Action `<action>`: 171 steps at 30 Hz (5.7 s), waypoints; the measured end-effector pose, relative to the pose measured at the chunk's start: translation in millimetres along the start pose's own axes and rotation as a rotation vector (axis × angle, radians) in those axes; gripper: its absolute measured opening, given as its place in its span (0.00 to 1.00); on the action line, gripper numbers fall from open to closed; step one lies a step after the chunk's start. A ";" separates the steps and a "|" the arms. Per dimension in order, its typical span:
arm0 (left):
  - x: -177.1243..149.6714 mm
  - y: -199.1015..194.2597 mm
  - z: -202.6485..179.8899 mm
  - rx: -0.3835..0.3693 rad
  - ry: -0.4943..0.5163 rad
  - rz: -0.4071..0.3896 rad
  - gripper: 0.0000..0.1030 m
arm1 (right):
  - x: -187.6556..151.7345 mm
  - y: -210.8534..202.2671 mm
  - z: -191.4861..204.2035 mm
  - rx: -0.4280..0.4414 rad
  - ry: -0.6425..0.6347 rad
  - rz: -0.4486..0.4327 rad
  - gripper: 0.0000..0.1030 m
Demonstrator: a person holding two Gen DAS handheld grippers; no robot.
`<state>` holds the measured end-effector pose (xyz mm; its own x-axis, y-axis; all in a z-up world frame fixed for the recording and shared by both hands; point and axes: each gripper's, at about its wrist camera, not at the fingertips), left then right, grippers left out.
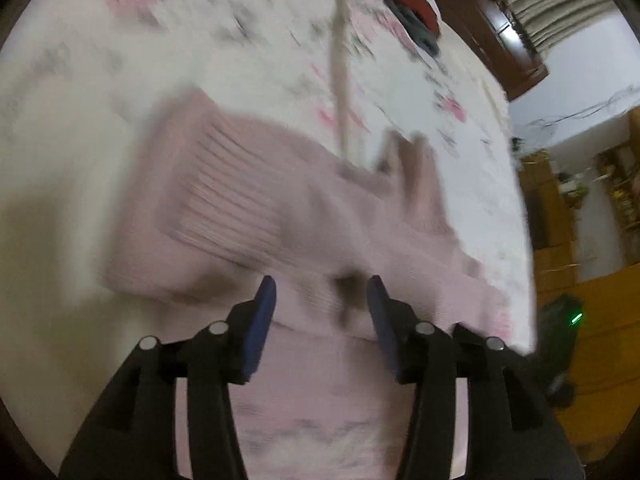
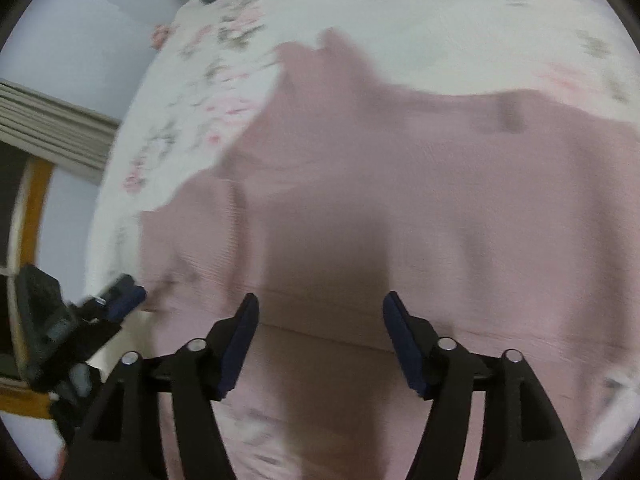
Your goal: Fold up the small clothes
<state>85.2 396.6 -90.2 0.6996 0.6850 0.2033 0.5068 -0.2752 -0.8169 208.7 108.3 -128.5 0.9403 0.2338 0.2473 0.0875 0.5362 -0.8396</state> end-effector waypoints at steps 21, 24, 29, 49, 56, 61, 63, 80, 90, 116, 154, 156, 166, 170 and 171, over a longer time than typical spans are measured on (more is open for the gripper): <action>22.1 5.3 22.8 0.102 0.015 -0.058 0.48 | 32.5 41.9 26.1 0.231 0.061 0.062 0.19; 19.2 16.7 12.9 0.100 0.045 -0.037 0.48 | 25.8 23.8 7.6 0.192 0.070 0.045 0.19; 14.3 53.4 9.5 0.184 0.077 0.020 0.47 | 13.2 41.4 -18.4 0.113 0.100 0.109 0.21; 34.7 15.0 35.1 0.139 0.018 -0.025 0.47 | 25.0 68.0 119.4 -0.089 -0.312 0.109 0.47; 38.1 6.9 51.9 0.142 -0.009 -0.026 0.47 | 16.6 109.3 139.7 -0.230 -0.362 0.154 0.63; 37.6 5.3 54.3 0.134 -0.021 -0.026 0.47 | 14.5 113.8 138.7 -0.321 -0.410 0.134 0.33; 37.2 5.1 52.1 0.132 -0.017 -0.028 0.47 | 17.4 105.3 127.9 -0.294 -0.360 0.121 0.12; 8.1 52.0 -29.2 0.096 0.161 0.036 0.47 | 10.0 -69.7 0.7 -0.091 0.045 -0.193 0.11; 2.6 80.0 -34.5 0.168 0.208 0.069 0.47 | -26.8 -111.6 -102.5 -0.191 0.226 -0.184 0.11; -15.0 107.5 -63.9 0.223 0.339 0.114 0.55 | -21.5 -70.8 -106.4 -0.305 0.059 -0.082 0.32; 90.2 205.4 -163.9 0.061 0.374 0.228 0.08 | 177.6 39.8 -82.7 0.026 -0.121 0.028 0.11; 91.0 195.9 -163.2 0.024 0.356 0.216 0.07 | 173.7 27.1 -79.6 0.039 -0.138 -0.001 0.11; 70.4 129.9 -157.2 -0.129 0.418 0.124 0.07 | 140.3 -30.6 -61.4 0.107 -0.211 -0.119 0.11; 52.0 110.2 -144.1 -0.171 0.452 0.128 0.07 | 115.5 -42.2 -51.1 0.113 -0.257 -0.130 0.11; 46.2 106.5 -139.2 -0.172 0.461 0.135 0.08 | 107.0 -44.2 -48.1 0.108 -0.274 -0.127 0.11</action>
<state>241.6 305.0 -92.7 0.8942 0.2777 0.3511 0.4454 -0.4745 -0.7593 321.3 70.6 -88.3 0.7994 0.3612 0.4801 0.1496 0.6543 -0.7413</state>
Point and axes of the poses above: each gripper's, at about its wrist camera, not at the fingertips, and y roughly the way its jaws point, z to its left, x to its top, and after that the axes turned 10 degrees about -y, right-handed
